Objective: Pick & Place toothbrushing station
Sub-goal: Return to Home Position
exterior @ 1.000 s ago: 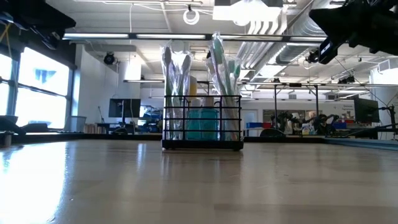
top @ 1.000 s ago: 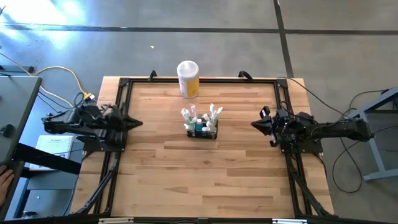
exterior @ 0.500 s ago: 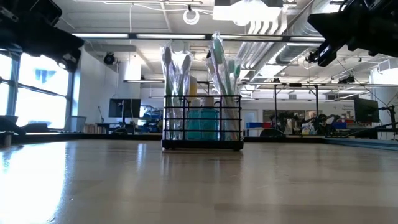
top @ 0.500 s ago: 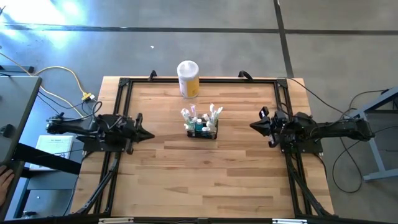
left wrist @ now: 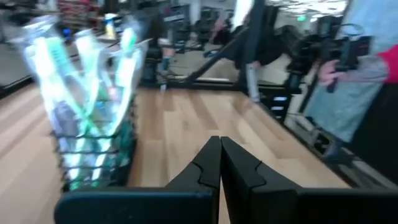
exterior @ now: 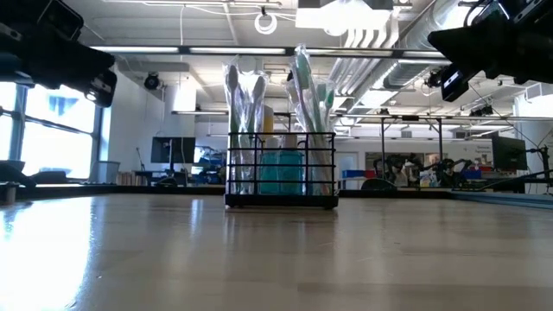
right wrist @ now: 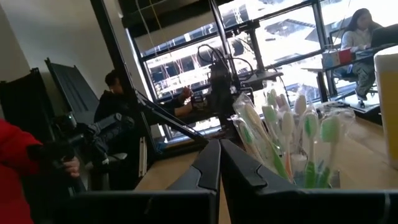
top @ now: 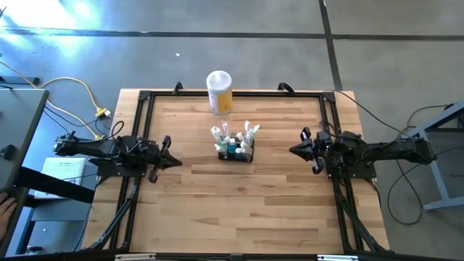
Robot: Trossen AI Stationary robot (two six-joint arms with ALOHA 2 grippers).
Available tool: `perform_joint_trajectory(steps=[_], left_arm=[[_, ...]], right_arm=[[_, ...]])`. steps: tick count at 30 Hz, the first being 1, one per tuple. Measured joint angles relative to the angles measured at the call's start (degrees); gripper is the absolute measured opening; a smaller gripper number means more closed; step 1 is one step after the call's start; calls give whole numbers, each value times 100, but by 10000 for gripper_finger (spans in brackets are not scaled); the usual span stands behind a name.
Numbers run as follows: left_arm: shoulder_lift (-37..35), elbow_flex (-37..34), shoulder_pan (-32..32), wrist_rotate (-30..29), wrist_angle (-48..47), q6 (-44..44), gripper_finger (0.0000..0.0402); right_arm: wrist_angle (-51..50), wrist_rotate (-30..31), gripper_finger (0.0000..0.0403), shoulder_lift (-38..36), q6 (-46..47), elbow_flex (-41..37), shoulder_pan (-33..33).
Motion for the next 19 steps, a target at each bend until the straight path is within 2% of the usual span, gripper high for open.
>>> perform_joint_trajectory(steps=[13, 19], left_arm=[[2, -15, 0, -418, -69, -228, 0], [2, -20, 0, -421, -69, -234, 0]], right_arm=[[-622, -94, 4, 0, -50, -4, 0], [-1110, -23, 4, 0, 367, -4, 0]])
